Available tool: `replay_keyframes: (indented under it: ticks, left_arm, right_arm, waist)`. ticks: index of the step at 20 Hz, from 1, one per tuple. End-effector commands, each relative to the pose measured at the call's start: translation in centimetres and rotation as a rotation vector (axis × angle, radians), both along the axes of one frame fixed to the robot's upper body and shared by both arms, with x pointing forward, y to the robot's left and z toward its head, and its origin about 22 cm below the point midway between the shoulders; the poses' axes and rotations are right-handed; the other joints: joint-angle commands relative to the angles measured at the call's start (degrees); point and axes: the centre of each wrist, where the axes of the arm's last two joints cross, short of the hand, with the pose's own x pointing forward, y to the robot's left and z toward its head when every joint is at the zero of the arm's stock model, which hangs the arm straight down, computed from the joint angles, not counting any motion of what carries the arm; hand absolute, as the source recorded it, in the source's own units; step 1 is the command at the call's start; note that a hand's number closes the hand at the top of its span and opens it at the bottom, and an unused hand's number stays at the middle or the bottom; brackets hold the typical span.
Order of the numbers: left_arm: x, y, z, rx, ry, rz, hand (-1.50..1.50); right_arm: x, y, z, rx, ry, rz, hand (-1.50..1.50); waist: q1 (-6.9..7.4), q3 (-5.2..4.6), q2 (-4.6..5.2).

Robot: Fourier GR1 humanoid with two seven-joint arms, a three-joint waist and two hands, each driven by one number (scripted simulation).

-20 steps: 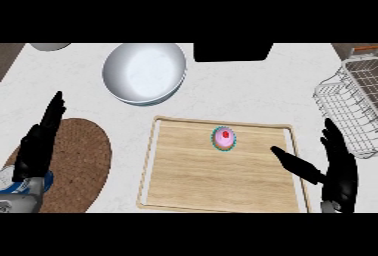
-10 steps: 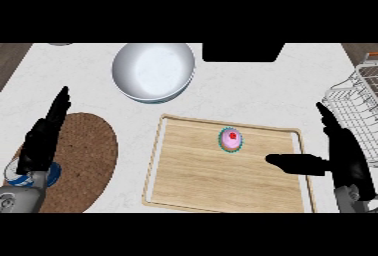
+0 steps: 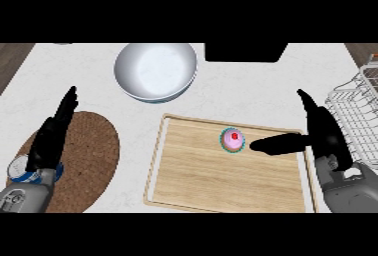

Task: Pick the cupcake from the tray and place it in the tiered basket

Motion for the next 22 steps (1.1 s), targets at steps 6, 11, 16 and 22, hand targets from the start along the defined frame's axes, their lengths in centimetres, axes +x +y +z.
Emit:
replay_keyframes:
  ticks: [6,11,16,22]
  left_arm:
    - [0.4,1.7,0.5,0.004,-0.009,0.021,0.00]
    - [0.0,0.7,-0.8,0.005,-0.009,0.033,0.00]
    - [-0.3,1.5,0.9,0.003,0.009,0.017,0.00]
    - [-0.3,0.7,-0.5,-0.013,0.011,0.027,0.00]
  right_arm:
    - [2.7,3.0,-1.7,-0.019,0.303,-0.084,-1.50]
    - [3.1,4.5,-1.4,-0.029,0.301,-0.046,-1.50]
    - [3.1,5.7,-2.5,-0.137,0.310,-0.031,-1.50]
    - [4.4,7.7,-2.4,-0.170,0.301,-0.042,-1.50]
  waist:
    - [-0.39,0.10,-0.11]
    - [-1.46,0.07,-0.43]
    - [-1.06,0.13,-0.73]
    - [-1.33,0.09,-0.47]
